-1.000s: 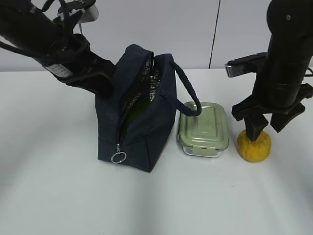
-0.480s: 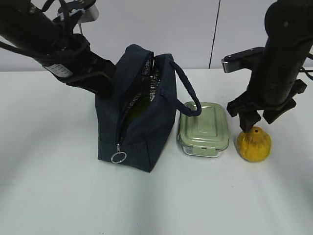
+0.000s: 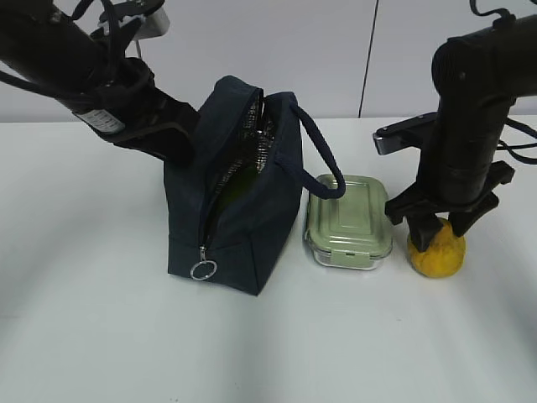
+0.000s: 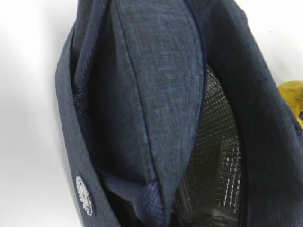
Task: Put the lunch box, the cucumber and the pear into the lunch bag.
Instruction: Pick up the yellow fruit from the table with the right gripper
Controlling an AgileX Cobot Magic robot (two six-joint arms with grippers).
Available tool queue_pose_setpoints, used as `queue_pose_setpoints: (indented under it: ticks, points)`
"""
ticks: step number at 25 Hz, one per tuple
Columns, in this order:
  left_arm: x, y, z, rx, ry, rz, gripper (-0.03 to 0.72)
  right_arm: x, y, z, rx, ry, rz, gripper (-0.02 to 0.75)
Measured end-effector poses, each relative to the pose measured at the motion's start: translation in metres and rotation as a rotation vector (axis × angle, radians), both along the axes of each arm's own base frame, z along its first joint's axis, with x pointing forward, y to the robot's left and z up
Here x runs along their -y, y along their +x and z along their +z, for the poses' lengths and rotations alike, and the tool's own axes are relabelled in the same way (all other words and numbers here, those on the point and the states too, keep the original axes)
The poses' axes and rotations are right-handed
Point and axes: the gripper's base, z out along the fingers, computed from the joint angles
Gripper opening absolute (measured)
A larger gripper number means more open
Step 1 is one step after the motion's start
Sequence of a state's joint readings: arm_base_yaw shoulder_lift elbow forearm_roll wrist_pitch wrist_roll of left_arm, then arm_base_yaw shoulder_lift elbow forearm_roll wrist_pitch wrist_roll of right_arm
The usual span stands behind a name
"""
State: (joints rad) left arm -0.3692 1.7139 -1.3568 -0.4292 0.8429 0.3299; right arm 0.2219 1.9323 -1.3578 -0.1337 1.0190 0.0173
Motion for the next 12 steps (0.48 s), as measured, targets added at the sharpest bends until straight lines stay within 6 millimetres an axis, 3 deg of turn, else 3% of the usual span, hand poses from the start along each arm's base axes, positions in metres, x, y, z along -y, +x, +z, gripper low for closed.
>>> queue_pose_setpoints:
  ticks: [4,9,12]
  points:
    - [0.0,0.0,0.0,0.002,0.0,0.001,0.003,0.004,0.001,0.0,0.006,-0.043,0.018,0.213]
    - [0.0,0.0,0.0,0.002,0.0,0.002,0.003,0.006,0.0,0.006,0.024,-0.073,0.001,0.183]
    - [0.0,0.0,0.0,0.003,0.002,0.001,0.003,0.007,-0.003,0.03,0.081,-0.053,-0.001,0.183]
